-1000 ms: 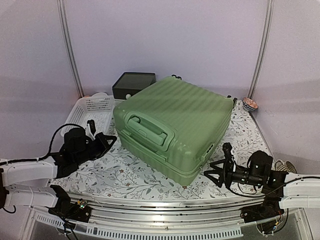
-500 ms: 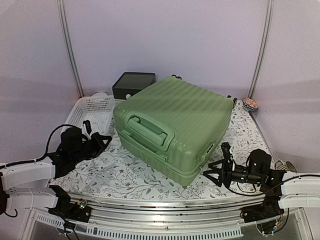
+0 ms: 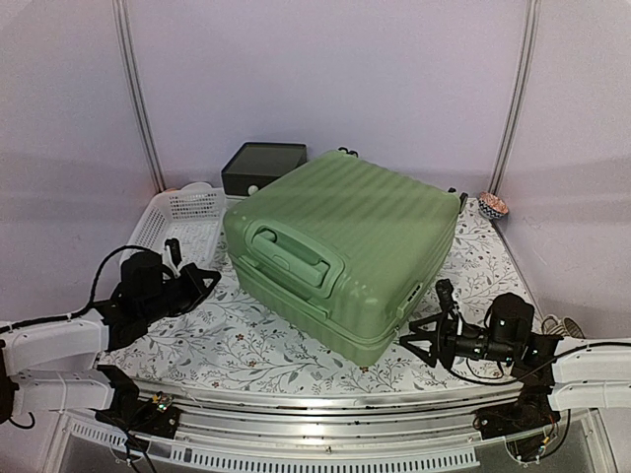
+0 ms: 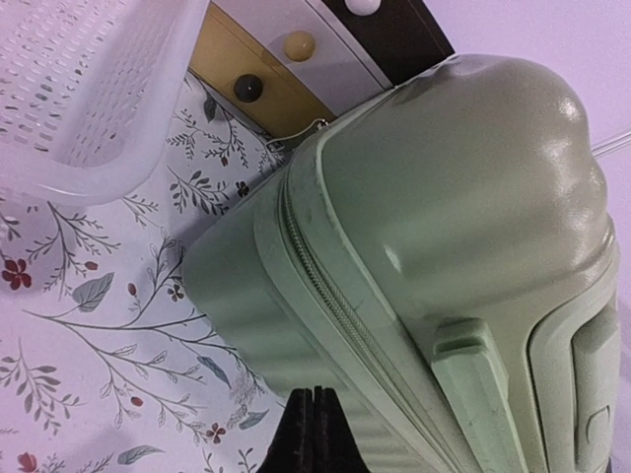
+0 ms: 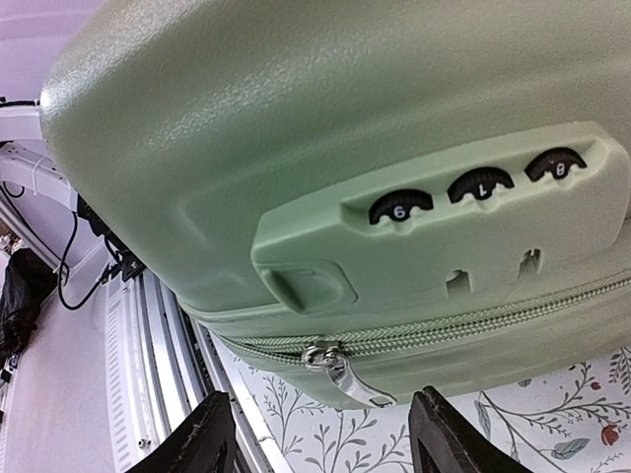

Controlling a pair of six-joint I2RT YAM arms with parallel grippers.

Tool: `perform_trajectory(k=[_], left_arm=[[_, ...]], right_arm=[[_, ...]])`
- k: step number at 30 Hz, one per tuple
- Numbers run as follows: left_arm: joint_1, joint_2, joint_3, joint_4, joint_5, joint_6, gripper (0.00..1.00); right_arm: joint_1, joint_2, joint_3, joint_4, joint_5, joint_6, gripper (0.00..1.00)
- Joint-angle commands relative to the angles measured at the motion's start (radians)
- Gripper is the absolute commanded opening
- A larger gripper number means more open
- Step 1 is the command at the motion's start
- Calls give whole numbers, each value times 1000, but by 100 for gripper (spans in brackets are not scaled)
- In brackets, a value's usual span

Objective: Open, take out, and arrange the luggage
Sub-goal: Pick up the zipper from the luggage.

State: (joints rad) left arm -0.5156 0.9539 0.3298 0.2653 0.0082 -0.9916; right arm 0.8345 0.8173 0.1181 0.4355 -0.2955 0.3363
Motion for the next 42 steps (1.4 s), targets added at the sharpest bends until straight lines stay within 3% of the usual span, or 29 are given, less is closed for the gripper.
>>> perform_trajectory(k=[1, 10, 20, 28, 30, 33, 37, 41, 42], left_arm=[[14, -13, 2, -12, 6, 25, 0], [20, -14, -2, -25, 3, 40, 0], [38, -32, -4, -37, 17, 45, 0], [39, -34, -11, 0, 114, 37, 1], [37, -32, -16, 19, 160, 29, 7], [31, -30, -23, 57, 236, 27, 25], [-2, -20, -49, 149, 321, -1, 44], [-79, -6, -71, 213, 313, -33, 52], [-97, -3, -76, 225, 303, -38, 53]], right_arm=[[-7, -4, -21, 32, -16, 20, 61], [-40, 3, -31, 54, -69, 29, 55], [-72, 157, 26, 116, -140, -23, 47], [-73, 299, 3, 347, -152, -91, 45], [-73, 335, 15, 362, -163, -109, 43], [-73, 374, 27, 392, -190, -142, 41], [-73, 380, 21, 419, -213, -172, 29], [-73, 363, 6, 417, -207, -181, 21], [-73, 359, 2, 416, -201, -181, 11]])
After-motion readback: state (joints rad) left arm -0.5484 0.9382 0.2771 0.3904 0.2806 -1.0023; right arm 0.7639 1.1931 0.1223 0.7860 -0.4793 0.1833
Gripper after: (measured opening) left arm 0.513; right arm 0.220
